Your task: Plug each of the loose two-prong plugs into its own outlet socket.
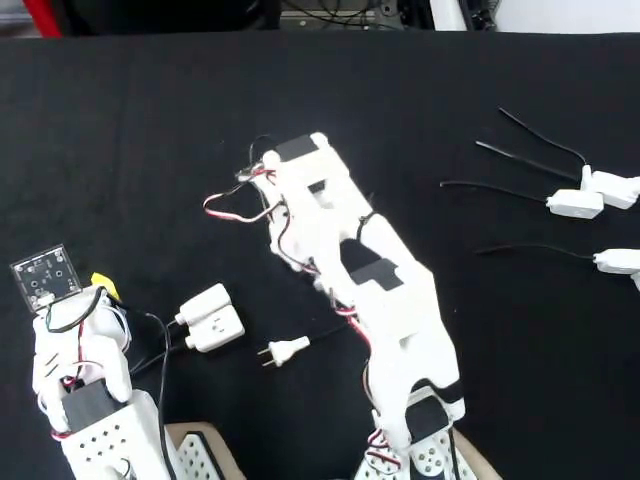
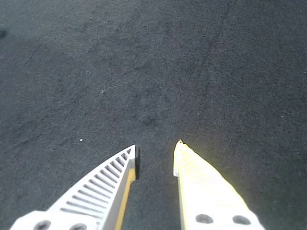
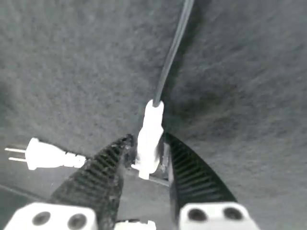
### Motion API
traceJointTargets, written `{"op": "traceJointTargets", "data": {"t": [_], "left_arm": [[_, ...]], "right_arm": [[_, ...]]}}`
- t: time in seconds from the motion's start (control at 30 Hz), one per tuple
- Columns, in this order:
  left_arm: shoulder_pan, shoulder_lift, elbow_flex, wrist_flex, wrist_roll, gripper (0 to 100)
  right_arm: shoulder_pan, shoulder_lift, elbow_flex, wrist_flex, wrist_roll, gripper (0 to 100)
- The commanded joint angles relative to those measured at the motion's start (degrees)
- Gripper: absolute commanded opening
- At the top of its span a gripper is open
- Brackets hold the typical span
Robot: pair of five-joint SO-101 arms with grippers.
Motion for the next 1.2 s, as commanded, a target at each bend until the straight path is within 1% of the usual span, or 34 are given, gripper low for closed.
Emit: {"op": "traceJointTargets", "data": {"t": [0.0,0.23,0.33,0.6,0.77,0.93,1.1,1.17], "left_arm": [[0.75,-0.26,1.1,-1.49,-0.62,14],[0.75,-0.26,1.1,-1.49,-0.62,14],[0.75,-0.26,1.1,-1.49,-0.62,14],[0.75,-0.26,1.1,-1.41,-0.62,14],[0.75,-0.26,1.1,-1.32,-0.62,14],[0.75,-0.26,1.1,-1.32,-0.62,14],[0.75,-0.26,1.1,-1.32,-0.62,14],[0.75,-0.26,1.1,-1.32,-0.62,14]], "right_arm": [[-1.14,-3.65,0.22,1.85,-0.35,8.9],[-0.88,-3.56,0.22,0.44,-0.35,8.5],[-0.79,-3.56,0.22,0.26,-0.26,4.2],[-0.79,-2.51,0.57,-2.29,-0.09,3.9],[-0.88,2.51,-2.77,-2.11,-0.35,3.9],[-0.79,5.41,-8.04,1.23,-0.35,3.9],[-0.7,6.64,-8.75,1.14,-0.44,3.8],[-0.44,6.2,-8.84,1.05,-0.44,1.8]]}}
